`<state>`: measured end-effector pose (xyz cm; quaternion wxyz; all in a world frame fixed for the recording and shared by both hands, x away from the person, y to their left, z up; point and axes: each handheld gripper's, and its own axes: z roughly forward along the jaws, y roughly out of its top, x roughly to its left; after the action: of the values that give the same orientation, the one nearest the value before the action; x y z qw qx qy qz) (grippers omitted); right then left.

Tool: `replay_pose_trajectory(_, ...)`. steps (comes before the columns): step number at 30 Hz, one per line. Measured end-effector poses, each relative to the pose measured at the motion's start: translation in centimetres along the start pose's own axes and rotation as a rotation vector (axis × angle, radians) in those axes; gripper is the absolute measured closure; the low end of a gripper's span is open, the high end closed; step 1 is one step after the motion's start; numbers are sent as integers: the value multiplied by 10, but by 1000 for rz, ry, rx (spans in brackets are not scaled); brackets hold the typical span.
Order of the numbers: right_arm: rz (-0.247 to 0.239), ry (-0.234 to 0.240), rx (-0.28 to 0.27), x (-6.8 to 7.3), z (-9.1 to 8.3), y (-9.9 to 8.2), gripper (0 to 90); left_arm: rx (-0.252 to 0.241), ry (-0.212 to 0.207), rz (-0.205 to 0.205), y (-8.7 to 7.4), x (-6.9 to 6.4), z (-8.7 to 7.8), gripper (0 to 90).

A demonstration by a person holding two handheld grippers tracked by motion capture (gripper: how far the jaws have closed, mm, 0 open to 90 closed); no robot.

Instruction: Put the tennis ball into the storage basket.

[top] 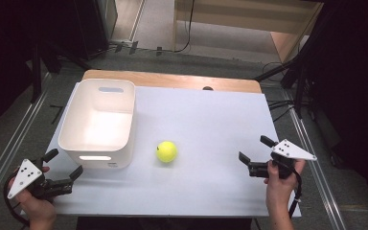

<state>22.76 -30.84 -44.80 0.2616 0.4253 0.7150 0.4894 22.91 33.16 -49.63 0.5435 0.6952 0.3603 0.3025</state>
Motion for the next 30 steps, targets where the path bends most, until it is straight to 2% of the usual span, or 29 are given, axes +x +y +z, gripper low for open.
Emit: replay_pose_trajectory(30,-77,102,102,24,56,40,0,-2,-2,-5,0,0,-1,0)
